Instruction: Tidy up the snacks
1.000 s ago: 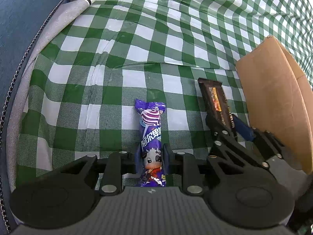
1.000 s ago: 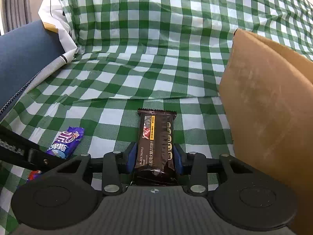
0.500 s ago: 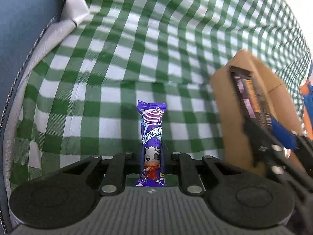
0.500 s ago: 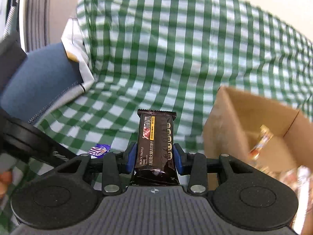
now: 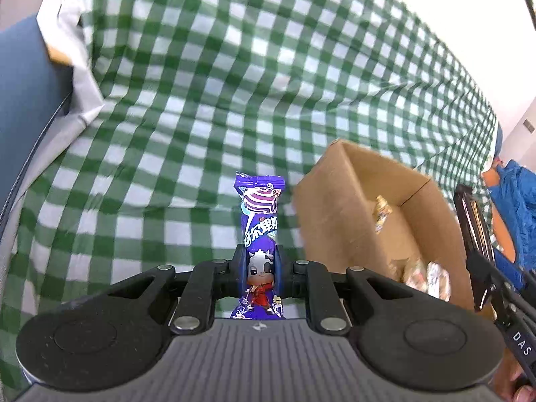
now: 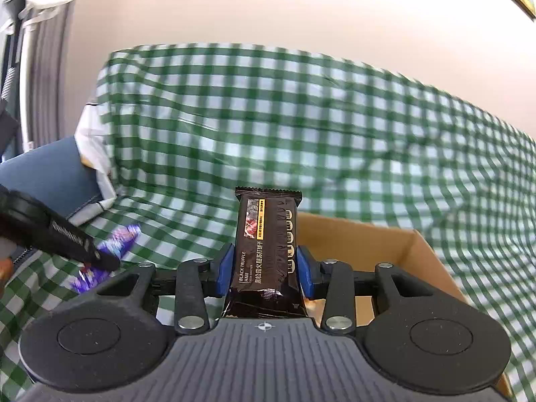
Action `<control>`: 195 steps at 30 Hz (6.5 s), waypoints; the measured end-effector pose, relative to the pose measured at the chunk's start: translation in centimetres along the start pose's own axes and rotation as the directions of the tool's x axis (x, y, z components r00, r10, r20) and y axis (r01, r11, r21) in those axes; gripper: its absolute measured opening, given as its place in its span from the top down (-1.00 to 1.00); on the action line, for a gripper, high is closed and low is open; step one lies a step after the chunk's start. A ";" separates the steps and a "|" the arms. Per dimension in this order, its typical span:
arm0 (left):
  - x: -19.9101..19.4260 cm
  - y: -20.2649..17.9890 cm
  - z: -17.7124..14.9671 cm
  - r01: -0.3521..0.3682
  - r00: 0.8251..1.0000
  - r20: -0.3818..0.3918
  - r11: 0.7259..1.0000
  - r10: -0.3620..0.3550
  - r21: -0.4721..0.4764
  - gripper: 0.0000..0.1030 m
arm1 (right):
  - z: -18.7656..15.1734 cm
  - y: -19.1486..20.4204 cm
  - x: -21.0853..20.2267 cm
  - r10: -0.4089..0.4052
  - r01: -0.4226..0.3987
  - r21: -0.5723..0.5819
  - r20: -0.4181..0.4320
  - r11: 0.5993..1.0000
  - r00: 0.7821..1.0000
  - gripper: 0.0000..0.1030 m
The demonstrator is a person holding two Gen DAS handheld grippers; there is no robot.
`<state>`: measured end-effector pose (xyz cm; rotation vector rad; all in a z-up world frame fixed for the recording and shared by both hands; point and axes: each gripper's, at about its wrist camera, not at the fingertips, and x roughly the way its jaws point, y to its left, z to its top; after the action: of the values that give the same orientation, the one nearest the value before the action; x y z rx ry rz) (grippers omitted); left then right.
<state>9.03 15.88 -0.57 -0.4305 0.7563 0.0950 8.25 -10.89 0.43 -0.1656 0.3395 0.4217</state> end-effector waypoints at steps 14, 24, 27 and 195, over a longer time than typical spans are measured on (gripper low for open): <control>-0.2 -5.5 -0.3 0.065 0.991 0.109 0.993 -0.076 0.100 0.67 | -1.4 -9.2 -2.1 -0.140 0.138 0.076 0.028 0.988 0.990 0.20; -2.3 -9.6 -0.9 0.176 0.944 0.238 0.960 -0.228 0.219 0.67 | -1.6 -12.5 -2.2 -0.229 0.220 0.206 0.022 0.954 0.973 0.20; -2.5 -10.9 -1.3 0.209 0.928 0.255 0.947 -0.271 0.244 0.67 | -1.6 -12.5 -2.1 -0.232 0.221 0.211 0.026 0.952 0.972 0.20; -2.8 -17.2 -15.1 0.003 0.997 0.072 0.979 -0.018 0.206 -0.99 | -6.4 -11.3 -6.9 -0.197 0.209 0.036 -0.221 0.977 0.955 -0.99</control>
<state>1.29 -5.80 -2.48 -0.2323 0.6841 0.0222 5.29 -25.04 -2.09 -0.1873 0.5435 0.1892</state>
